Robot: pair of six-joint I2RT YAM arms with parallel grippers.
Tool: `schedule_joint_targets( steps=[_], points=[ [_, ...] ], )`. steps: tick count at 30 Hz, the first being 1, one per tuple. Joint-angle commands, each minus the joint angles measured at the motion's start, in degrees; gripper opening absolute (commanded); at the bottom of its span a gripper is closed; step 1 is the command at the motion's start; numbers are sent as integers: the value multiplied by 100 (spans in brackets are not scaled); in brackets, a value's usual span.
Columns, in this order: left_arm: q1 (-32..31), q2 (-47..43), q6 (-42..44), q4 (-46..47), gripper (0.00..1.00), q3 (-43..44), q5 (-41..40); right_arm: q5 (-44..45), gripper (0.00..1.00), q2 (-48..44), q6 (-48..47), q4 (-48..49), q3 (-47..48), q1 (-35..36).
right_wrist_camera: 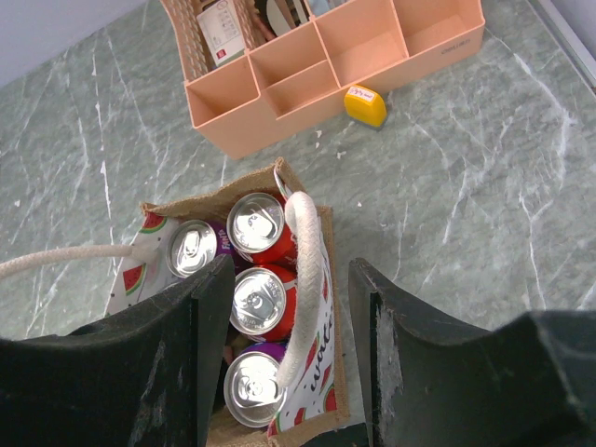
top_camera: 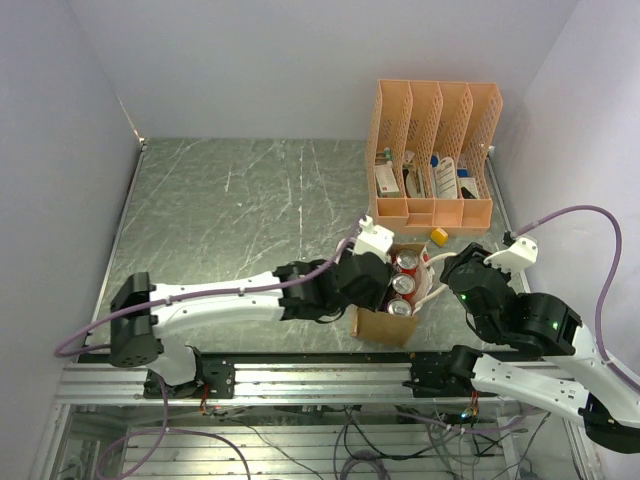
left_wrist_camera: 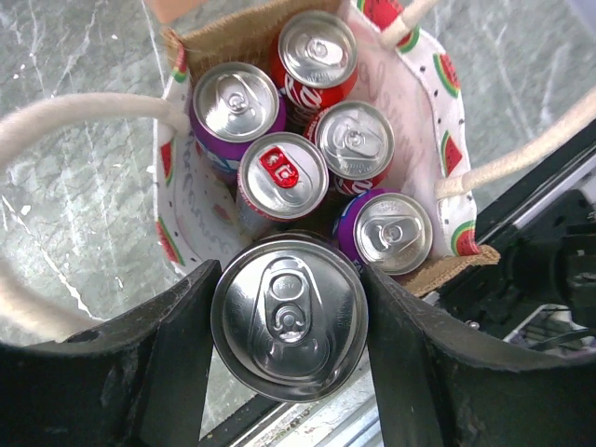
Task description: Take the beverage out of the canvas bag
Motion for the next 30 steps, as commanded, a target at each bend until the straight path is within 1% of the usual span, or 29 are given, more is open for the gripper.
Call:
schedule_joint_targets(
  steps=[1, 12, 14, 19, 26, 30],
  points=[
    [317, -751, -57, 516, 7, -44, 366, 146, 52, -24, 40, 88, -24, 25],
    [1246, -2071, -451, 889, 7, -352, 1369, 146, 52, -57, 54, 85, -27, 24],
    [1404, -2215, -520, 819, 7, -369, 1408, 147, 52, -35, 76, 59, -26, 24],
    [1714, -2270, -513, 243, 7, -64, 1317, 151, 52, 10, 77, 62, -27, 23],
    [2416, -2288, -3, -723, 7, 1008, 1634, 112, 53, 25, 22, 103, -21, 25],
    [2760, -2451, 345, -1309, 7, 1462, 1308, 111, 53, 36, 22, 101, -20, 24]
  ],
)
